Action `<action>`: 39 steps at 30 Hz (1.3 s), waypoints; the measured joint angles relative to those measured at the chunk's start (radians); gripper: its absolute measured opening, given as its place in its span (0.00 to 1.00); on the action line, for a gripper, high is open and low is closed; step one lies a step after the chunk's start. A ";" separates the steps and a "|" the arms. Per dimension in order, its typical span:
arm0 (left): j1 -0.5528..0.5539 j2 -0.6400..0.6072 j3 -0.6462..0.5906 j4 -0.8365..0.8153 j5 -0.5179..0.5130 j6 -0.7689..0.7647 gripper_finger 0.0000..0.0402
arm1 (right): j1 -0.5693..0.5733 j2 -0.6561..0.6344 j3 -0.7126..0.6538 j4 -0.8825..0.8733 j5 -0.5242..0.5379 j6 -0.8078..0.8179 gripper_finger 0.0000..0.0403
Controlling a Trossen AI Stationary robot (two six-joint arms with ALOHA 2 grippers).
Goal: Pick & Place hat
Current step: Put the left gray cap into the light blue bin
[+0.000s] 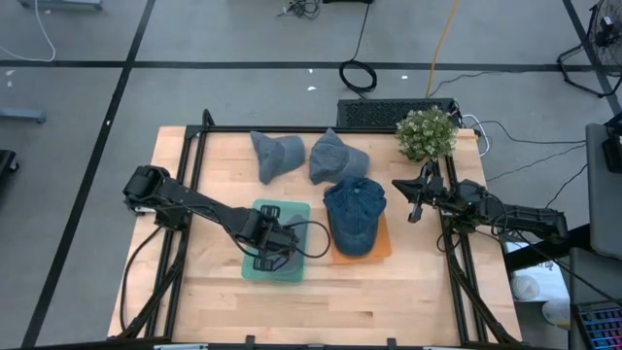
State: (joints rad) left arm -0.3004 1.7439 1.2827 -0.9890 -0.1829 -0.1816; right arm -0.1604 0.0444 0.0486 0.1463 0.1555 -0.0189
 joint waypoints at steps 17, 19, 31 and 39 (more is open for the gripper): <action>0.001 -0.036 0.002 -0.005 -0.152 -0.026 0.38 | 0.000 0.000 0.000 0.000 0.000 0.000 0.00; 0.001 -0.051 0.011 -0.011 -0.202 -0.023 0.40 | 0.000 0.000 0.000 0.000 0.000 0.000 0.00; 0.049 -0.214 0.089 -0.028 -0.417 -0.142 0.49 | 0.000 0.000 0.000 0.000 0.000 0.000 0.00; 0.271 -0.328 0.078 -0.169 -0.437 -0.294 0.53 | 0.000 0.000 0.000 0.000 0.000 0.000 0.00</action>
State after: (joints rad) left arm -0.0289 1.4162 1.3609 -1.1581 -0.6197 -0.4760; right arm -0.1602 0.0441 0.0488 0.1463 0.1555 -0.0189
